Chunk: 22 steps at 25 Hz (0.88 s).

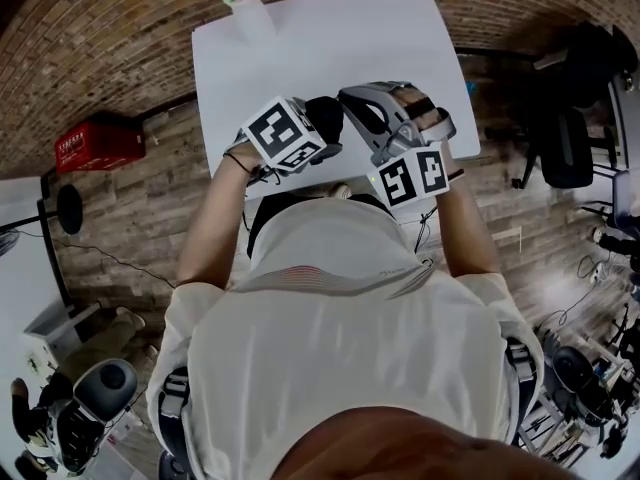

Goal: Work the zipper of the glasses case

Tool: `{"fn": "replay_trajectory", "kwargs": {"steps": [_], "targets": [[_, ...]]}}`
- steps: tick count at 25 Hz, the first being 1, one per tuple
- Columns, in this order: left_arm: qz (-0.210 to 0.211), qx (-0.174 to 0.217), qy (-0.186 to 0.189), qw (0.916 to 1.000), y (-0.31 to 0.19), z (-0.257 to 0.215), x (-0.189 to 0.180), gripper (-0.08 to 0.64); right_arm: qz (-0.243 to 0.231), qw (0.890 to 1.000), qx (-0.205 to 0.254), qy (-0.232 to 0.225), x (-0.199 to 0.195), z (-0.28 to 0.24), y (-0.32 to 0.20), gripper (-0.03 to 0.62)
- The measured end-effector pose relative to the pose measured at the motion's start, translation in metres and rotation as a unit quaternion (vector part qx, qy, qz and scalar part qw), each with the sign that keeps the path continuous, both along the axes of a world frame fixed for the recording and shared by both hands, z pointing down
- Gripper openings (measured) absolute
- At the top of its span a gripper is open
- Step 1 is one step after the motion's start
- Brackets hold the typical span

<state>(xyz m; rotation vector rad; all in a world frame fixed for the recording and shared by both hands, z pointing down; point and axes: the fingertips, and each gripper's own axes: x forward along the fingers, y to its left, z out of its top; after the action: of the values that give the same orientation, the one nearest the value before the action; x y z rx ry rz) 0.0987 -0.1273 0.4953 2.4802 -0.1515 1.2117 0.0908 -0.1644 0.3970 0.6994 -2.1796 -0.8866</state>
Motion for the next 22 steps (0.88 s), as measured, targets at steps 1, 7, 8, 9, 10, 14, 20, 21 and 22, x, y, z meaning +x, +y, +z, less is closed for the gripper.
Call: {"fn": "replay_trajectory", "kwargs": {"steps": [1,7,8,9,10,14,20,21,22], "targets": [[0.005,0.003,-0.012,0.9999,0.000,0.003,-0.001,0.272,-0.005,1.000,0.001,0.006,0.000,0.001,0.001,0.071],[0.029,0.006,-0.059,0.9978,0.006,0.022,-0.002,0.272,-0.028,0.999,0.001,0.028,-0.003,0.010,0.009,0.068],[0.032,0.005,-0.062,0.9975,0.007,0.025,-0.003,0.272,-0.031,0.999,0.001,0.031,-0.005,0.012,0.010,0.069],[0.036,0.004,-0.066,0.9972,0.008,0.028,-0.004,0.272,-0.034,0.999,0.000,0.035,-0.006,0.014,0.011,0.069],[0.039,0.004,-0.071,0.9967,0.008,0.031,-0.005,0.272,-0.037,0.999,0.000,0.039,-0.007,0.015,0.011,0.069],[0.034,0.014,-0.064,0.9973,0.005,0.034,-0.005,0.272,-0.035,0.999,-0.007,0.035,-0.009,0.018,0.011,0.071],[-0.029,0.019,0.019,0.9992,-0.010,0.021,0.000,0.270,0.000,1.000,-0.017,0.001,0.000,0.012,0.000,0.084],[-0.043,0.023,0.038,0.9981,-0.014,0.016,0.000,0.270,0.013,1.000,-0.021,-0.009,0.005,0.012,-0.003,0.080],[-0.060,0.029,0.058,0.9961,-0.019,0.010,-0.001,0.270,0.030,0.999,-0.027,-0.023,0.010,0.011,-0.007,0.076]]}}
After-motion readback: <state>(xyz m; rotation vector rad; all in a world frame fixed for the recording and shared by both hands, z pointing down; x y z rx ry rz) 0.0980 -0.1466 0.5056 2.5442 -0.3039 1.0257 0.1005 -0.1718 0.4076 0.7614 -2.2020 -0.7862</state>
